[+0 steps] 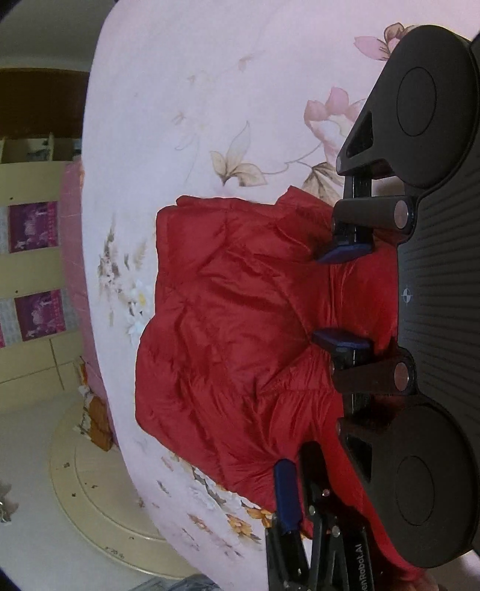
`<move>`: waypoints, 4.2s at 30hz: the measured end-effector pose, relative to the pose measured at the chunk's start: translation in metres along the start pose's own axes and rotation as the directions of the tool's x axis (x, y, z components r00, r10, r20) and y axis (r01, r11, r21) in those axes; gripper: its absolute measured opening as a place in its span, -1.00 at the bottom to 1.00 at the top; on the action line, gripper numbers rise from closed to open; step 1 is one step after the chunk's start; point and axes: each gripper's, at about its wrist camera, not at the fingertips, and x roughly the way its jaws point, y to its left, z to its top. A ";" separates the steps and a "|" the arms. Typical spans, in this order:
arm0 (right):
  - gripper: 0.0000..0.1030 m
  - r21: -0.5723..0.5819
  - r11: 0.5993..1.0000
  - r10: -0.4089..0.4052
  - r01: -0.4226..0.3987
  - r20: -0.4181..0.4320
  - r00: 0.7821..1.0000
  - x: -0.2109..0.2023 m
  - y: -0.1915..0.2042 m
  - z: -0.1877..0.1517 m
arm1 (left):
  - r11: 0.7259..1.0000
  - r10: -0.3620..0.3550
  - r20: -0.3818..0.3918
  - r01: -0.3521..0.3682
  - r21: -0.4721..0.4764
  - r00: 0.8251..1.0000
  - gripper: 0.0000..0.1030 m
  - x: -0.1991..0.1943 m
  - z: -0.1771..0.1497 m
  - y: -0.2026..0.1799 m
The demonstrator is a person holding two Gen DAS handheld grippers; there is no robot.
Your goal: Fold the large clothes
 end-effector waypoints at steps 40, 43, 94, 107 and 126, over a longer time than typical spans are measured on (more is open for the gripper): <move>-0.52 0.083 0.996 0.014 -0.030 0.191 0.981 -0.079 -0.023 0.001 | 0.991 0.103 0.125 -0.091 -0.095 0.987 -0.26 -0.049 0.002 0.005; -0.79 0.084 0.996 0.003 -0.015 0.135 0.991 -0.050 -0.028 0.007 | 0.989 0.120 0.084 -0.111 -0.097 0.989 -0.26 -0.029 0.000 0.008; 0.39 0.600 0.674 0.408 -0.432 0.185 0.894 -0.003 -0.129 -0.019 | 0.912 0.090 -0.019 -0.090 -0.399 0.996 0.46 -0.005 0.001 0.053; -0.30 0.484 0.804 0.361 -0.345 0.065 0.930 0.013 -0.103 0.000 | 0.903 0.072 -0.035 -0.080 -0.422 0.997 0.32 -0.001 0.002 0.055; -0.68 0.299 0.890 0.296 -0.345 0.198 0.935 -0.048 0.016 0.028 | 0.950 0.065 0.145 -0.017 -0.312 0.987 -0.12 -0.103 0.012 0.094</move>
